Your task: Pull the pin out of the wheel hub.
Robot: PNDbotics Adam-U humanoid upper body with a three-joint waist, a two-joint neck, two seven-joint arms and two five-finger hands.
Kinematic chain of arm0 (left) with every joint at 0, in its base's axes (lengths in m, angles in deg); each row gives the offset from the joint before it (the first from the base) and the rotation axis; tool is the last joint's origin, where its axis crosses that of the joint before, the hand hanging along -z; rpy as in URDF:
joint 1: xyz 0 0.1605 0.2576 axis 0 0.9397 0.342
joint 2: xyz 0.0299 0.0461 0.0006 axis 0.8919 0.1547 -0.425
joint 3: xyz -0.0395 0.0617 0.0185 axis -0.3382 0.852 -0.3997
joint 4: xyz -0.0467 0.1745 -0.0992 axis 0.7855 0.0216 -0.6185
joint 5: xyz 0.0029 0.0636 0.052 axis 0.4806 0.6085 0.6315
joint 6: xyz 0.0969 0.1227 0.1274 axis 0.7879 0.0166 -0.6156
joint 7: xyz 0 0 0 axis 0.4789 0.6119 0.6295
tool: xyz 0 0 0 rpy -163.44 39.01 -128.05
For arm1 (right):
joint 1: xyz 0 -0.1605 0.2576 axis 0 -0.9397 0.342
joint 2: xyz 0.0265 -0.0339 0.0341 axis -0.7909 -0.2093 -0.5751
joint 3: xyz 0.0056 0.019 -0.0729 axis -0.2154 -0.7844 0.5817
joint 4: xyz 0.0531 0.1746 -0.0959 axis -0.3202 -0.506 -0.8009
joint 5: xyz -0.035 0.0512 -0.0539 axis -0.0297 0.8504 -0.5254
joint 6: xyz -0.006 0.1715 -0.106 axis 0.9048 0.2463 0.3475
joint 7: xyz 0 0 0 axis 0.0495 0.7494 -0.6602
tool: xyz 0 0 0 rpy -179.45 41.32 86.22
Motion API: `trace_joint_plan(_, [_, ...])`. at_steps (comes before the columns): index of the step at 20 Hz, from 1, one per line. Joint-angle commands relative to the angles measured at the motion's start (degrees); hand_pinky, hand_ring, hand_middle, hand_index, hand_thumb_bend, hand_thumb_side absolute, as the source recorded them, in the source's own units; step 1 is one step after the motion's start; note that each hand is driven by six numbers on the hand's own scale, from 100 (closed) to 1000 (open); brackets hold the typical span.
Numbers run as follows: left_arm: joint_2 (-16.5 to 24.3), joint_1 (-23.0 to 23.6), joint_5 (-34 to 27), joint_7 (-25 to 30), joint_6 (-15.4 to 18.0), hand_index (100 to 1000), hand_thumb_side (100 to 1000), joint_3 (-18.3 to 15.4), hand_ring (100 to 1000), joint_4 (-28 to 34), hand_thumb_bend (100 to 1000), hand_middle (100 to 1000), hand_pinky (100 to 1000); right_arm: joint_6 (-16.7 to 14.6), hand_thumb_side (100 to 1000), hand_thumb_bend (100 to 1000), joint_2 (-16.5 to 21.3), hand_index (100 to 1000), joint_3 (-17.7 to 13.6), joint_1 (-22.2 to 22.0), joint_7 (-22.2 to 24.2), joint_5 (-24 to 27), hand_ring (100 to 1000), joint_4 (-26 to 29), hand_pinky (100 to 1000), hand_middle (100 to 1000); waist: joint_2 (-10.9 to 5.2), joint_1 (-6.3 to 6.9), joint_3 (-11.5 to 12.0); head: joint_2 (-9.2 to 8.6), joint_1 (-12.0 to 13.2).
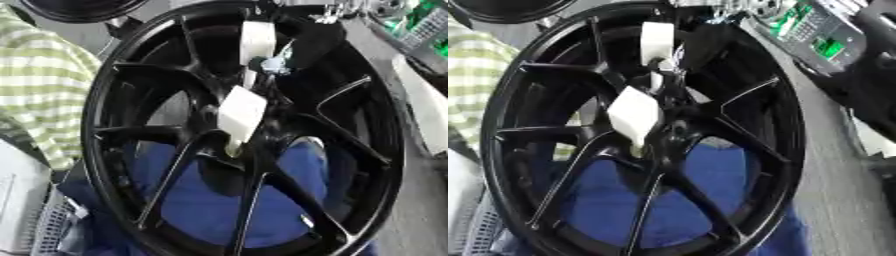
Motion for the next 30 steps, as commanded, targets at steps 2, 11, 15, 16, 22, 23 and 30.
trace_joint_plan(2, [0.8, -0.2, 0.0, 0.3, 0.1, 729, 581, -0.2, 569, 0.6, 467, 583, 711, 0.8, 446, 223, 0.9, 731, -1.2, 1.2, -1.0, 1.2, 757, -0.1, 799, 591, -1.41, 0.16, 0.0, -0.33, 0.1])
trace_joint_plan(11, [0.9, 0.0, 0.1, 0.2, 0.1, 729, 583, -0.3, 570, 0.4, 463, 583, 712, 4.0, 326, 104, 1.3, 614, -2.0, 1.3, -3.7, 5.9, 669, 1.7, 764, 483, -1.93, 0.14, -0.2, 0.14, 0.3])
trace_joint_plan(15, [1.0, 0.0, 0.1, 0.2, 0.1, 729, 583, -0.4, 570, 0.4, 462, 584, 713, 5.2, 266, 100, 1.8, 570, -2.4, 1.0, -5.0, 7.8, 650, 2.9, 758, 446, -2.32, 0.15, -0.3, 0.28, 0.2])
trace_joint_plan(16, [1.0, 0.0, 0.1, 0.2, 0.1, 729, 583, -0.4, 571, 0.4, 461, 584, 713, 5.4, 251, 100, 2.0, 559, -2.6, 1.0, -5.3, 8.2, 644, 3.3, 756, 435, -2.47, 0.16, -0.4, 0.31, 0.2])
trace_joint_plan(22, [1.0, 0.1, 0.2, 0.2, 0.2, 730, 583, -0.5, 572, 0.4, 459, 584, 714, 5.9, 179, 100, 3.7, 521, -4.3, 0.0, -7.3, 9.9, 639, 6.4, 755, 397, -3.47, 0.27, -0.6, 0.54, 0.3])
trace_joint_plan(23, [1.0, 0.1, 0.2, 0.2, 0.2, 730, 583, -0.5, 572, 0.3, 459, 584, 714, 6.0, 179, 100, 4.0, 520, -4.5, -0.2, -7.5, 10.2, 639, 6.9, 755, 396, -3.65, 0.29, -0.6, 0.53, 0.3])
trace_joint_plan(30, [1.1, 0.2, 0.3, 0.3, 0.3, 730, 582, -0.5, 573, 0.2, 455, 585, 716, 7.2, 134, 100, 5.7, 503, -6.9, -2.0, -9.3, 12.8, 618, 8.9, 749, 364, -5.08, 0.7, -0.7, 0.82, 0.4])
